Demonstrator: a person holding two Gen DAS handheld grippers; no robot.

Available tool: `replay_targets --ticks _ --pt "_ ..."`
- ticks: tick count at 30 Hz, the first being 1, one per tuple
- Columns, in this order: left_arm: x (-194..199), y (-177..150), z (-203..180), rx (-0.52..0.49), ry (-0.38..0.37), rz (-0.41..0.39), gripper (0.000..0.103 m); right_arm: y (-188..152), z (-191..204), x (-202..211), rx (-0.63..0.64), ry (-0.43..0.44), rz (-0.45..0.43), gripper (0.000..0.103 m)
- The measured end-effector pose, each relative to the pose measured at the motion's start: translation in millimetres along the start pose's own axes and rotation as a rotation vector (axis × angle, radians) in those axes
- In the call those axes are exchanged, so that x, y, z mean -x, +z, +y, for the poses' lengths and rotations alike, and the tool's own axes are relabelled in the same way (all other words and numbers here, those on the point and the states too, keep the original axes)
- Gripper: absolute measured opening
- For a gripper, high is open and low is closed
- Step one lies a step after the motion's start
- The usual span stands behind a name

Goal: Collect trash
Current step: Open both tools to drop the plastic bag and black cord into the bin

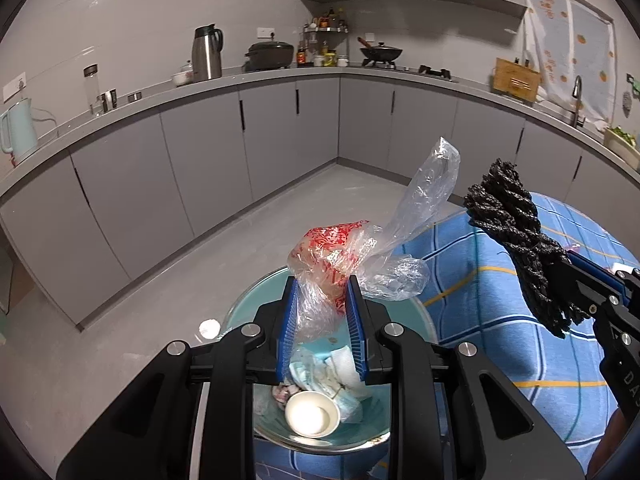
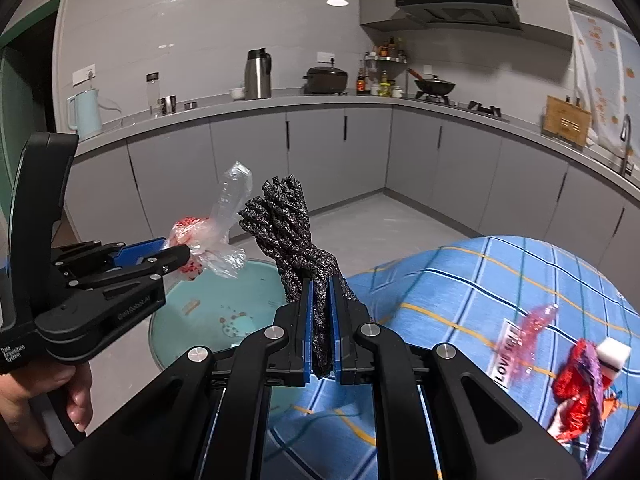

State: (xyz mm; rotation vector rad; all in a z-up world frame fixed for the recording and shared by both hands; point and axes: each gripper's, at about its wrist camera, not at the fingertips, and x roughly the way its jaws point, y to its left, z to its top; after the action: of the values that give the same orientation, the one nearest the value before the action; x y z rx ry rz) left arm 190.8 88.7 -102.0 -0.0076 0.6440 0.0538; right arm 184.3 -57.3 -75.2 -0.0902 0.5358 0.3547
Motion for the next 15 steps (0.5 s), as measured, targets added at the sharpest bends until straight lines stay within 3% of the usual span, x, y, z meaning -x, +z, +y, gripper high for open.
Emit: replay_targets --ticks 15 --pt "-21 -4 28 0.051 0.042 0.045 0.024 8 21 -40 0.014 0.068 0.049 0.009"
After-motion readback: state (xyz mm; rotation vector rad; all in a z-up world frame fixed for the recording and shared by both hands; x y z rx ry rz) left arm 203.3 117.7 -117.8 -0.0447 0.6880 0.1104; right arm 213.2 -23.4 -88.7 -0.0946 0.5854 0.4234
